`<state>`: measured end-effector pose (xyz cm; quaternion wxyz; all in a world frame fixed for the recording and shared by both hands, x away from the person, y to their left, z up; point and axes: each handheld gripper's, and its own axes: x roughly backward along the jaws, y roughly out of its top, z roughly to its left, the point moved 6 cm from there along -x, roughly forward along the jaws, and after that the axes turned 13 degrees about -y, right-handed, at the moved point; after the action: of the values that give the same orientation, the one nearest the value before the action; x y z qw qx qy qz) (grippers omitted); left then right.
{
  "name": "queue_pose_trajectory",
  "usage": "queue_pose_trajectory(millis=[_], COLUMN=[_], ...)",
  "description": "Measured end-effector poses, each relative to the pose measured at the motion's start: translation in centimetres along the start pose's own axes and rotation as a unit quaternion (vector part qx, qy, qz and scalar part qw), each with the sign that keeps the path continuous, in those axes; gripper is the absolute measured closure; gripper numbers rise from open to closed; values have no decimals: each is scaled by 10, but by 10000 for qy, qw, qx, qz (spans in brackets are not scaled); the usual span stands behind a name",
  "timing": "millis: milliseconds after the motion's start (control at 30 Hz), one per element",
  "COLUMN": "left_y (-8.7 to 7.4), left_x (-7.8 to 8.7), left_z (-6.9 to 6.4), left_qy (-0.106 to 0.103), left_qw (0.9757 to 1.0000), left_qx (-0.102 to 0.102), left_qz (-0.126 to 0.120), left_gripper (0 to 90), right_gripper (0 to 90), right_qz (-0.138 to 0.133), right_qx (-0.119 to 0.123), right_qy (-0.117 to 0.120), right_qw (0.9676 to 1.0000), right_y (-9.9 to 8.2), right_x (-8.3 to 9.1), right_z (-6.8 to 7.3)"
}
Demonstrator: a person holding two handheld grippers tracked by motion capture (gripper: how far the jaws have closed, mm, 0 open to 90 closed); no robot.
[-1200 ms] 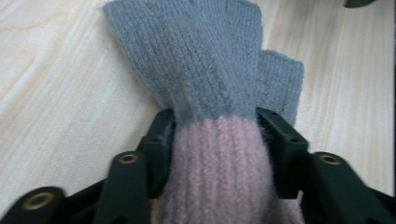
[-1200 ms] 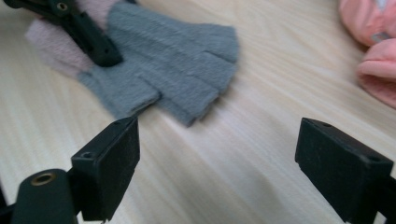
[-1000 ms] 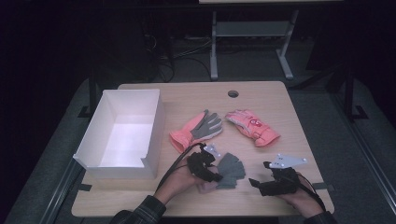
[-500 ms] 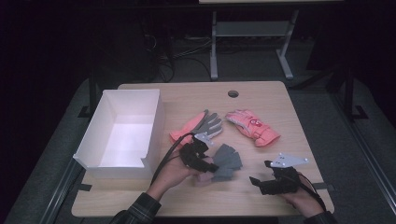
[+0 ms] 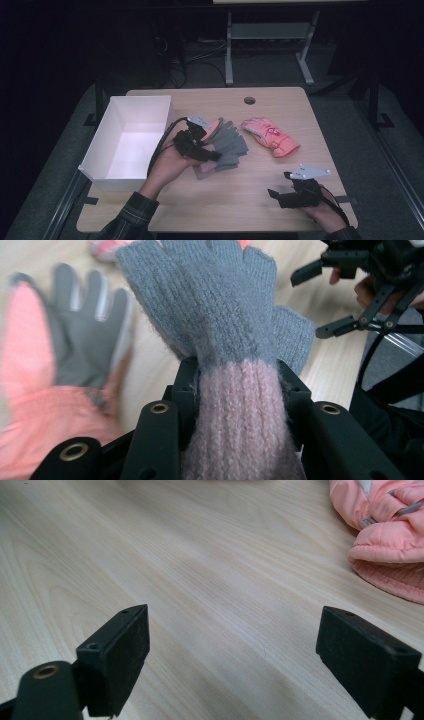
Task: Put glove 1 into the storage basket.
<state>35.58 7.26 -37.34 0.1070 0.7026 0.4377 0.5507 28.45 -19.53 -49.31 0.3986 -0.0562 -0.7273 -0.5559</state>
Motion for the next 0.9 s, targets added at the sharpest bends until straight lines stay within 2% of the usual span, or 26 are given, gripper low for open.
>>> queue_pose_trajectory(millis=[133, 167, 200, 233, 400, 433, 500, 533, 600, 633, 667, 733, 767, 833, 900], left_y=[5, 5, 6, 6, 7, 7, 5, 5, 2, 2, -1, -6, -6, -15, -21], left_x=[20, 20, 29, 29, 55, 55, 71, 71, 89, 89, 100, 112, 112, 127, 135], left_z=[2, 2, 4, 4, 9, 9, 13, 13, 19, 19, 24, 31, 31, 40, 45], left_qy=[153, 153, 216, 216, 432, 432, 595, 595, 773, 773, 924, 1050, 1050, 1236, 1315], left_qw=[9998, 9998, 9996, 9996, 9981, 9981, 9972, 9972, 9952, 9952, 9933, 9909, 9909, 9868, 9846], left_qx=[26, 26, 40, 40, 177, 177, 173, 173, 264, 264, 342, 453, 453, 612, 704], left_qz=[-101, -101, -175, -175, -391, -391, -408, -408, -544, -544, -609, -707, -707, -849, -915], left_gripper=[622, 623, 622, 623, 623, 623, 623, 623, 623, 623, 623, 623, 623, 623, 623], right_gripper=[134, 135, 135, 135, 134, 134, 135, 135, 135, 135, 135, 135, 135, 134, 135], right_qz=[12, 14, 14, 14, -22, -22, -49, -48, -45, -59, -68, -97, -92, -116, -121], right_qx=[-8, -8, -11, -11, -45, -45, -50, -22, -9, 16, 31, 32, 19, 36, 24], right_qy=[2, 0, -2, -2, -1, -1, 42, 66, 106, 127, 143, 191, 207, 236, 259], right_qw=[10000, 10000, 10000, 10000, 10000, 10000, 10000, 10000, 9999, 9999, 9999, 9998, 9997, 9996, 9996], right_y=[0, 0, 0, 0, 2, 2, 6, 6, 7, 8, 8, 10, 11, 12, 14], right_x=[0, 0, 0, 0, 0, 0, -2, -3, -4, -5, -5, -7, -7, -9, -10], right_z=[0, 0, 0, 0, -2, -2, -1, -1, 0, 0, 0, 1, 1, 1, 1])
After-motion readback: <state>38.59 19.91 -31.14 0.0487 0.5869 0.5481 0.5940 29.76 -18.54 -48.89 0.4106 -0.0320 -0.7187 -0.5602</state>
